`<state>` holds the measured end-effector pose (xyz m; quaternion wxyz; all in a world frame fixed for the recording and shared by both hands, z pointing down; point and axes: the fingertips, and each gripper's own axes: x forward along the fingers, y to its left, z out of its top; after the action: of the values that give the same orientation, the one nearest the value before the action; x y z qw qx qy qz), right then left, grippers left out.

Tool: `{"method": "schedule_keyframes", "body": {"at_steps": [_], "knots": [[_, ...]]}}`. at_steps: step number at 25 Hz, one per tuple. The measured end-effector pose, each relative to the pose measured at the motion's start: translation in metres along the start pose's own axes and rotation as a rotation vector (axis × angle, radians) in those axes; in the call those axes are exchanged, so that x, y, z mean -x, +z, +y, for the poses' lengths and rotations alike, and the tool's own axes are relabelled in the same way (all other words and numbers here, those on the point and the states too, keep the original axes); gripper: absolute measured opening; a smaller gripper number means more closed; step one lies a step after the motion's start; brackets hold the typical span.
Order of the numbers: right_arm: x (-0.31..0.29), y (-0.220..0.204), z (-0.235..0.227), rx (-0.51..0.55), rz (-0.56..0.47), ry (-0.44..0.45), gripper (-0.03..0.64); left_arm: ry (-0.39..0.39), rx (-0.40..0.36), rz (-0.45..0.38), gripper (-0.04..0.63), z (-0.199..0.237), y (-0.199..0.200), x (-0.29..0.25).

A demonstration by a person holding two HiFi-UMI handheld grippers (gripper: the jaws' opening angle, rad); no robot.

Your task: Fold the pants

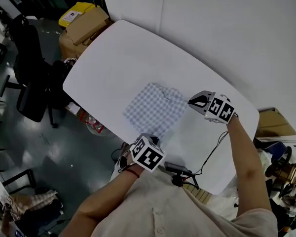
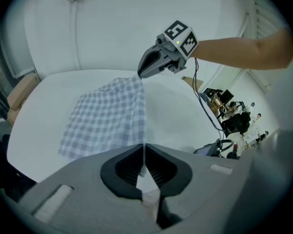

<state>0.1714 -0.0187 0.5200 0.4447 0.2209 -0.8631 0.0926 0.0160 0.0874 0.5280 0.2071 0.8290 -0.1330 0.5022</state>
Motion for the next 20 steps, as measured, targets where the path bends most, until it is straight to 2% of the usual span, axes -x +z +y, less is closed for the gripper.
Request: {"method": "schedule_keyframes", "body": {"at_steps": [5,9,10,12,15,17,20], "knots": [[-0.018,-0.020,-0.001,0.005,0.017,-0.060,0.028,0.007,0.036,0.003,0.023,-0.011,-0.006,-0.042],[-0.027,-0.041,0.003,-0.041,0.029,-0.076,0.029,-0.054,0.082,-0.012,0.027,-0.023,-0.011,-0.063],[-0.028,-0.046,0.004,-0.063,0.028,-0.076,0.033,-0.083,0.097,-0.023,0.044,-0.027,-0.010,-0.065],[-0.029,-0.055,0.004,-0.107,0.025,-0.079,0.091,-0.147,0.122,-0.045,0.139,-0.037,-0.009,-0.064],[-0.025,-0.065,0.005,-0.167,0.035,-0.070,0.121,-0.212,0.131,-0.054,0.170,-0.047,-0.014,-0.054],[-0.021,-0.064,0.003,-0.185,0.039,-0.058,0.121,-0.214,0.135,-0.052,0.170,-0.043,-0.023,-0.044],[-0.016,-0.048,-0.004,-0.185,0.039,-0.036,0.105,-0.171,0.161,-0.043,0.169,-0.018,-0.037,-0.028]]}}
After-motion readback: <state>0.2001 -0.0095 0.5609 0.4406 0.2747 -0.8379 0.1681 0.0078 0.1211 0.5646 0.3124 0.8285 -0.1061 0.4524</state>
